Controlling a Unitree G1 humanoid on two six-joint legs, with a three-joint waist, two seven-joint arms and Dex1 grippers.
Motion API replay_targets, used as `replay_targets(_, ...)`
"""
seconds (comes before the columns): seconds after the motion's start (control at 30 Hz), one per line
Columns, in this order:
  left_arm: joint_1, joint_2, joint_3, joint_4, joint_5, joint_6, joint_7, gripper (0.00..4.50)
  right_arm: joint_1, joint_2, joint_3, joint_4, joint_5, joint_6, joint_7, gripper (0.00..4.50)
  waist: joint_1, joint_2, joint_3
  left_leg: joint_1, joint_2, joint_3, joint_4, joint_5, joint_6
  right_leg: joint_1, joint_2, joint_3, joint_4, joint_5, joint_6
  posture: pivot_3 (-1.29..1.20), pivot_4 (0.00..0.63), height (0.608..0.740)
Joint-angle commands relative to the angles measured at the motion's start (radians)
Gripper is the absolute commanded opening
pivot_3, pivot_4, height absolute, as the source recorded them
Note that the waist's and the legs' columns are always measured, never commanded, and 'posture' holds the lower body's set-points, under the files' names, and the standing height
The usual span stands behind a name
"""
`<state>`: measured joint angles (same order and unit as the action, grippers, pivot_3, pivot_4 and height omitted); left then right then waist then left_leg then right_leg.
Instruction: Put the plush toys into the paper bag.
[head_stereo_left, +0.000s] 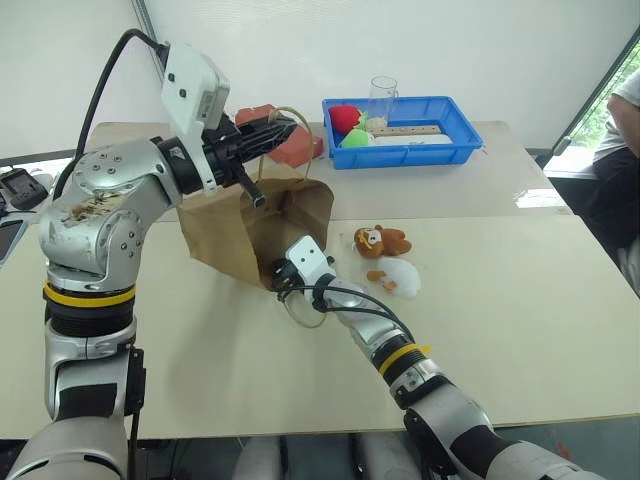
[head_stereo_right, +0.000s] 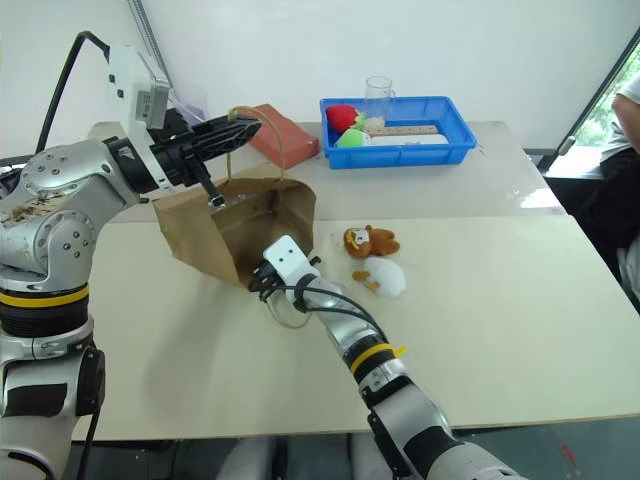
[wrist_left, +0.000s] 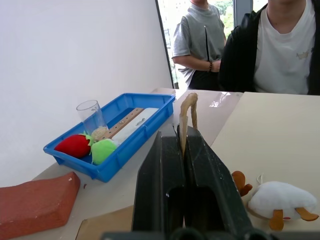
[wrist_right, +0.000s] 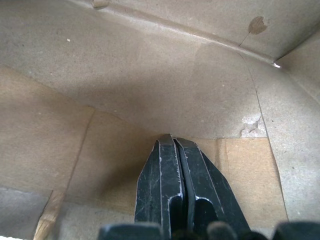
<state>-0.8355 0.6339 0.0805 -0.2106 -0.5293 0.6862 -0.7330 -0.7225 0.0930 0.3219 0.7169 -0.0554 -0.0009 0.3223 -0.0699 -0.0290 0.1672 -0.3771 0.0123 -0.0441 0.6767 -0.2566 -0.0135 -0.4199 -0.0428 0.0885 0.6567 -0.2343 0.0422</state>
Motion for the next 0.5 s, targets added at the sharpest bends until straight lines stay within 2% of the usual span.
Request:
replay_targets(0.03,0.061,0.012,0.019,-0.056,-0.006,-0.012,-0.004,0.00,0.007,0.026,-0.021,0.070,-0.012,0.057,-0.025,0.05,0.000,0.000,0.000,0.000,0.000,0.000,0.000,0.000,0.000,0.000,0.000,0.000,0.000,0.000,0.000,0.00,0.150,0.740)
replay_targets(0.27,0.175,0.005,-0.018,-0.121,-0.045,-0.004,-0.065,0.00,0.002,0.007,-0.043,-0.076,0.027,0.089,0.037,0.05,0.003,0.000,0.000,-0.002,0.000,-0.001,0.001,0.000,0.000,-0.001,0.000,-0.001,-0.001,0.000,0.000,0.00,0.150,0.740)
replay_targets(0.5,0.190,0.010,-0.037,-0.115,-0.076,0.013,-0.116,0.00,0.099,-0.086,-0.017,-0.408,0.073,0.286,0.196,0.05,0.001,0.000,0.000,-0.009,0.000,-0.002,0.000,0.000,0.000,-0.007,0.000,-0.002,-0.001,0.000,0.000,0.00,0.150,0.740)
